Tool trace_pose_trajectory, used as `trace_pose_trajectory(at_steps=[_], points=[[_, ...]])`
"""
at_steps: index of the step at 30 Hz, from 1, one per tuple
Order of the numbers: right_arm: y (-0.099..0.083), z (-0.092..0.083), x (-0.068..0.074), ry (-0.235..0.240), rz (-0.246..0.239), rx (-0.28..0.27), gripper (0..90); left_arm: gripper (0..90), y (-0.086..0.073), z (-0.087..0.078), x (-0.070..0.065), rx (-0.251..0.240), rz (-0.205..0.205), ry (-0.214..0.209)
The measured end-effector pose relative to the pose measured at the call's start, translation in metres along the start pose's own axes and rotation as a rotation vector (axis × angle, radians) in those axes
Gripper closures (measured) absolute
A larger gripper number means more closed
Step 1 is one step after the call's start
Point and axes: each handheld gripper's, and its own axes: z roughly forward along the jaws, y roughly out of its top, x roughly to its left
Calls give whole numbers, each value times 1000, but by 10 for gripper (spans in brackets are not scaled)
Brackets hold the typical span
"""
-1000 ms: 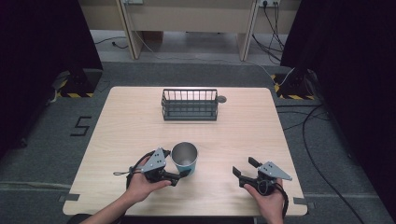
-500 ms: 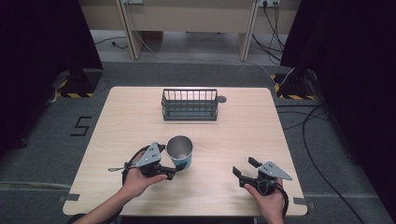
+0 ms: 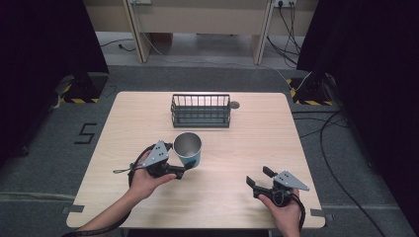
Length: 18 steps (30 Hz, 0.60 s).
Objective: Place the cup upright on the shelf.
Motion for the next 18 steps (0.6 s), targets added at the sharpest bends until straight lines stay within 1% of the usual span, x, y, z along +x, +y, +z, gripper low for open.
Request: trace_pose_trajectory(at_steps=[1,2,9,14,18], points=[[0,0,0,1,0,1,204,188,0,0,0,0,0,0],[0,0,0,1,0,1,204,188,2,1,4,-5,-1,10],[0,0,0,1,1,1,205,188,7,5,15,-10,-10,39],[0,0,0,1,1,2,207,188,7,9,20,-9,-17,52],[0,0,0,1,1,2,208,188,7,12,23,-5,-12,63]])
